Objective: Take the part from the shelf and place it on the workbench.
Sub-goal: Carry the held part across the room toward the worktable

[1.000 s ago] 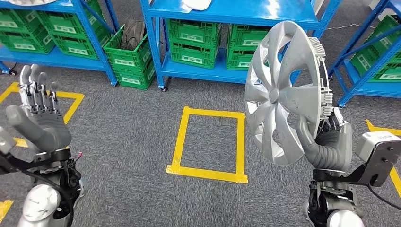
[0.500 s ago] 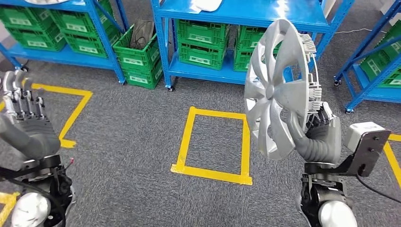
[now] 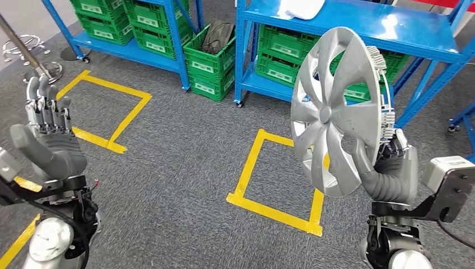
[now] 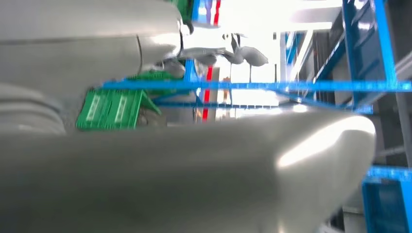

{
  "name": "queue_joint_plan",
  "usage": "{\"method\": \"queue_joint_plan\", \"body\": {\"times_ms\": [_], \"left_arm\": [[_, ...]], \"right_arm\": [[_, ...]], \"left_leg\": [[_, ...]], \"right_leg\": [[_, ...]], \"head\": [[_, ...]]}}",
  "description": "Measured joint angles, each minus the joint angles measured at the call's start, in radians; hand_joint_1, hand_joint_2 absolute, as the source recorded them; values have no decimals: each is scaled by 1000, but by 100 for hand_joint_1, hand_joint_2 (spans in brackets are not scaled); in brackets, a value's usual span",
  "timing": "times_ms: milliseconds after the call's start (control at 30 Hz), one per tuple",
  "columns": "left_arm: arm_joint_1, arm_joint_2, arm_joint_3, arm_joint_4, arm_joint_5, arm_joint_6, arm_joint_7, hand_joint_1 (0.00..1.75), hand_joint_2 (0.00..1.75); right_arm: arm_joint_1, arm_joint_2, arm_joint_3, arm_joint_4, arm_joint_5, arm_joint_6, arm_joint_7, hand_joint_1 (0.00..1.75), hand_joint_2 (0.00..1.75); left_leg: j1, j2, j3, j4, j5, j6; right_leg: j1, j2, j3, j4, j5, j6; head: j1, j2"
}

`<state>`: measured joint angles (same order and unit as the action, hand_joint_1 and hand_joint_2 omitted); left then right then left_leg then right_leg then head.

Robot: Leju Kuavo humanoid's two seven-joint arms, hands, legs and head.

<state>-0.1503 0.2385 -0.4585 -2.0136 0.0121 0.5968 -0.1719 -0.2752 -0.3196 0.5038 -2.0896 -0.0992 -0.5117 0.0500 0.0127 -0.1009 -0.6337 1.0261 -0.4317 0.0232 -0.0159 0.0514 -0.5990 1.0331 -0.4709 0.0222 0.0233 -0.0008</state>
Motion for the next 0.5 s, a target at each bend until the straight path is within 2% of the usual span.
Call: {"method": "queue_joint_plan", "body": {"times_ms": [67,133,200,267,300,333,367,433,467,500], "left_arm": [[2,0,0,0,0,0,0,0,0],[2,1,2,-1,-1,1,0,0,0],[1,2,2,-2,-1,1,0,0,0],[2,2,2,-1,-1,1,0,0,0],[3,2,2,-1,-1,2,0,0,0],[3,2,2,-1,-1,2,0,0,0],[3,2,2,-1,-1,2,0,0,0],[2,2,3,-1,-1,2,0,0,0],[1,2,3,-1,-1,2,0,0,0],[0,2,3,-2,-1,2,0,0,0]], "right_arm": [[-1,0,0,0,0,1,-1,175,175],[-2,0,0,0,0,2,-1,175,175],[-2,0,0,0,0,3,-2,175,175],[-1,0,0,0,0,3,-3,175,175],[0,0,0,1,-1,3,-3,175,175],[1,0,0,2,-1,3,-3,175,175],[1,0,1,3,-1,3,-3,175,175],[0,0,1,3,-1,3,-3,175,175],[0,0,1,3,-1,3,-3,175,175],[-1,0,1,3,-1,3,-3,175,175]], "left_leg": [[4,-11,-6,-5,7,-13],[1,21,-22,16,-6,-23],[1,72,-70,110,-54,-30],[7,90,-129,231,-100,-36],[10,93,-143,258,-102,-39],[13,96,-136,246,-88,-42],[14,103,-108,197,-61,-44],[14,128,-31,65,-22,-43],[11,135,-4,22,-14,-39],[8,138,8,1,-16,-34]], "right_leg": [[2,-14,7,-13,6,-5],[-1,-32,16,-30,15,-14],[-3,-51,22,-38,18,-21],[-2,-69,21,-37,16,-23],[-3,-78,20,-36,15,-22],[-3,-86,20,-35,14,-20],[-5,-94,20,-32,12,-17],[-4,-108,20,-23,4,-5],[-3,-114,19,-19,1,2],[-1,-119,19,-17,0,9]], "head": [[2,0],[-5,0],[-17,0],[-24,0],[-27,0],[-30,0],[-33,0],[-43,0],[-46,0],[-47,0]]}}
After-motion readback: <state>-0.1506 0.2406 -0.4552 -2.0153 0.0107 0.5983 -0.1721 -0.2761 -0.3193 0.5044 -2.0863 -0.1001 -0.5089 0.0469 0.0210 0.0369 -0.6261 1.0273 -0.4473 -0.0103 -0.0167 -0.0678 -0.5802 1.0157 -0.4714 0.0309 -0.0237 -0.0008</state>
